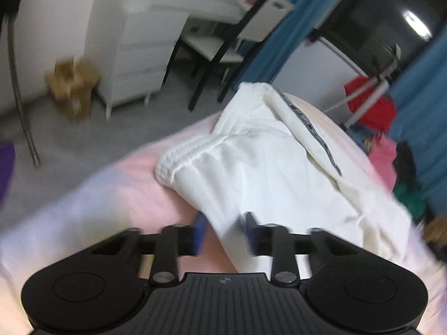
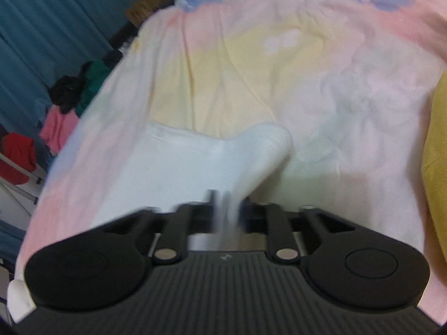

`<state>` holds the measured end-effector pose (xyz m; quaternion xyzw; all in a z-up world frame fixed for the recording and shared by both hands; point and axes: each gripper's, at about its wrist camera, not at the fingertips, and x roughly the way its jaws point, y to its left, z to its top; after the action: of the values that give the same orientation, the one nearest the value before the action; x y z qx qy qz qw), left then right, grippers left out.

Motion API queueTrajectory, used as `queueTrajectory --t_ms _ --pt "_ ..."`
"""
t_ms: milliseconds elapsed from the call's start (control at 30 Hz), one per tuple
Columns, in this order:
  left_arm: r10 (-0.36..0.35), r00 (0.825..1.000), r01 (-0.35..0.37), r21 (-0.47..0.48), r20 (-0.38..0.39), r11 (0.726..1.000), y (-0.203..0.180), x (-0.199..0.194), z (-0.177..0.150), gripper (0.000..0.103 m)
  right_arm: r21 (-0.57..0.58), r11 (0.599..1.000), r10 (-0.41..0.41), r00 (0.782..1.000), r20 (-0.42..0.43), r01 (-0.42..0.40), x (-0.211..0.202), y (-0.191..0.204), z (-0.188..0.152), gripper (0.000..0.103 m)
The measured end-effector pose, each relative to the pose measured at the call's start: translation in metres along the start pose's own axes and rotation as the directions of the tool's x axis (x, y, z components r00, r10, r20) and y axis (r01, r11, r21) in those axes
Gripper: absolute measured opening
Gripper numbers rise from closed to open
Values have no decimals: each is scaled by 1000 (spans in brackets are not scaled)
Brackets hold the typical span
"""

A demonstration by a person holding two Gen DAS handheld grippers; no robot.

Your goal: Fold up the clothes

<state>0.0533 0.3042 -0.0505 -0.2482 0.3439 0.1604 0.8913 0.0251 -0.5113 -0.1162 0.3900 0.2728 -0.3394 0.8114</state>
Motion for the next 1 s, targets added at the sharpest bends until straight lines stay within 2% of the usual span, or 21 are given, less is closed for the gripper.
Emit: queueTrajectory --t_ms 33,133,200,233,333,400,467,533,600,667,833,933,967,1000 --pt "18 999 -20 45 31 999 -8 -8 -2 65 -17 1000 7 1000 26 -7 -8 4 3 75" --pt "52 987 -80 186 152 979 -35 -33 -13 81 -97 995 24 988 156 -9 -41 18 2 76" --pt "7 981 -59 263 193 963 -52 -44 -21 82 -128 992 51 972 230 -21 -64 28 -3 77" --pt "-25 978 -39 303 206 952 -62 -48 -25 83 -149 988 86 967 241 -51 -74 35 -8 78" --pt "-140 976 56 429 165 902 -101 -50 -38 83 -237 957 221 953 209 -170 -96 58 -28 77" --pt "-188 973 99 493 134 864 -134 -43 -47 83 -298 926 291 941 171 -232 -107 77 -50 76" --pt "-232 968 139 554 101 821 -166 -36 -55 83 -337 896 346 931 118 -290 -111 93 -74 76" --pt "-269 962 190 579 51 793 -206 -24 -61 83 -347 876 375 926 49 -336 -107 104 -95 76" --pt "-311 950 239 600 16 763 -252 -10 -69 83 -372 862 373 928 1 -346 -97 113 -110 76" --pt "-339 941 258 638 6 726 -300 9 -83 83 -406 859 340 940 1 -310 -83 115 -113 76" --pt "-395 918 287 732 -27 618 -425 58 -124 83 -385 908 212 974 83 -165 -45 103 -101 76" --pt "-378 922 309 750 -85 585 -485 98 -148 81 -333 932 190 976 106 -145 -25 99 -92 76" --pt "-352 930 301 759 -101 577 -503 110 -156 78 -330 931 204 972 117 -155 -21 100 -93 76" --pt "-303 947 272 778 -110 566 -521 125 -165 73 -348 922 222 967 126 -166 -17 104 -96 76"
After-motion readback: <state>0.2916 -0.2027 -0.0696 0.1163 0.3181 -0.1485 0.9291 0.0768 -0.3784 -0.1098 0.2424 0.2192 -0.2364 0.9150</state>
